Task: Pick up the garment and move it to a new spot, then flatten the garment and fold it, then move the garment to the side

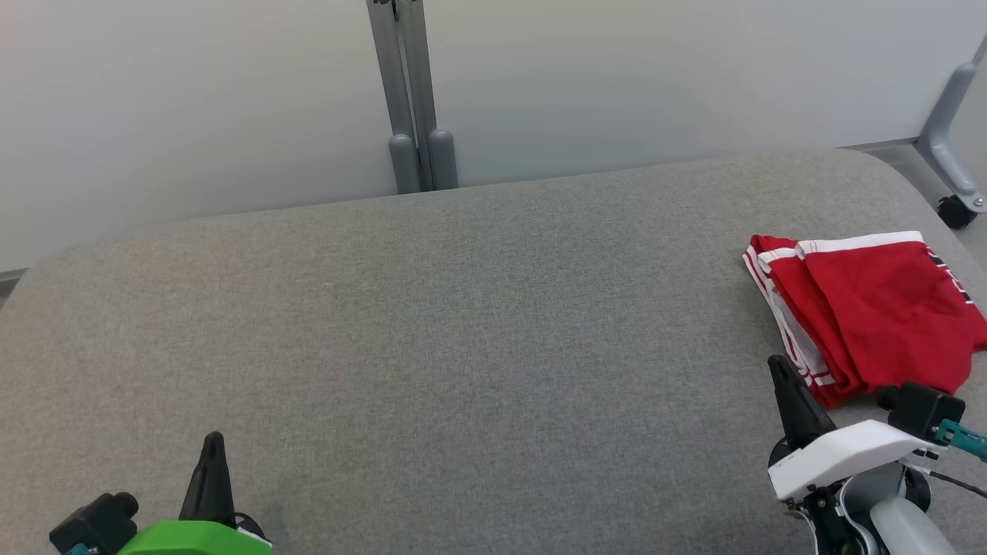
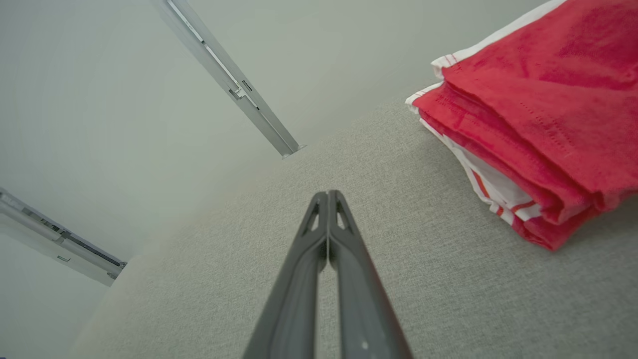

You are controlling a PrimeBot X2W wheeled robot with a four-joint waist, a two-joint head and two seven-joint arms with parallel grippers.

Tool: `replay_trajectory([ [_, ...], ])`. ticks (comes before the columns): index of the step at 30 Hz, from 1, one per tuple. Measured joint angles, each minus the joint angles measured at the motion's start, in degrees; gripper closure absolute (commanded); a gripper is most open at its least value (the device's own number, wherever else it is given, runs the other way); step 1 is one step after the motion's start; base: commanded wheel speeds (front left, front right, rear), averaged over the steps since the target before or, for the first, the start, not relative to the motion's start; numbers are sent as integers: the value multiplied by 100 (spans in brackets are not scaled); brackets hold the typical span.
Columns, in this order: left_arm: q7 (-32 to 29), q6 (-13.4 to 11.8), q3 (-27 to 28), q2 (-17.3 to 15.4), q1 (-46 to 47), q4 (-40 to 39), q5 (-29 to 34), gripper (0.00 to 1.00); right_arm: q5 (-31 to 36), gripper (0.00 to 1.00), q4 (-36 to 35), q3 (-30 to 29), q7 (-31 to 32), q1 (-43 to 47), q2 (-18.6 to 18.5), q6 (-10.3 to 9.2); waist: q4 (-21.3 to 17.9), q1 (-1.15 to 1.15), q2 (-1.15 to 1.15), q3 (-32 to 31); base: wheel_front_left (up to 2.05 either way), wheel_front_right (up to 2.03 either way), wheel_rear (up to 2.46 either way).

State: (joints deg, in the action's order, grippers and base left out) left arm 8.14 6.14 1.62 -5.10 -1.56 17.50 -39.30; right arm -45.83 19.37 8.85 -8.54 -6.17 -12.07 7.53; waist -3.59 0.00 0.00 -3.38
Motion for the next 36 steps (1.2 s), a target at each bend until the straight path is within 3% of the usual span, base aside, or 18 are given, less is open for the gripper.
replay_trajectory([
  [36, -664, 62, 219, 93, 344, -152, -2432, 100, -2127, 100, -235, -712, 698, 0, 421, -4, 126, 0, 0, 125, 0, 0, 0],
])
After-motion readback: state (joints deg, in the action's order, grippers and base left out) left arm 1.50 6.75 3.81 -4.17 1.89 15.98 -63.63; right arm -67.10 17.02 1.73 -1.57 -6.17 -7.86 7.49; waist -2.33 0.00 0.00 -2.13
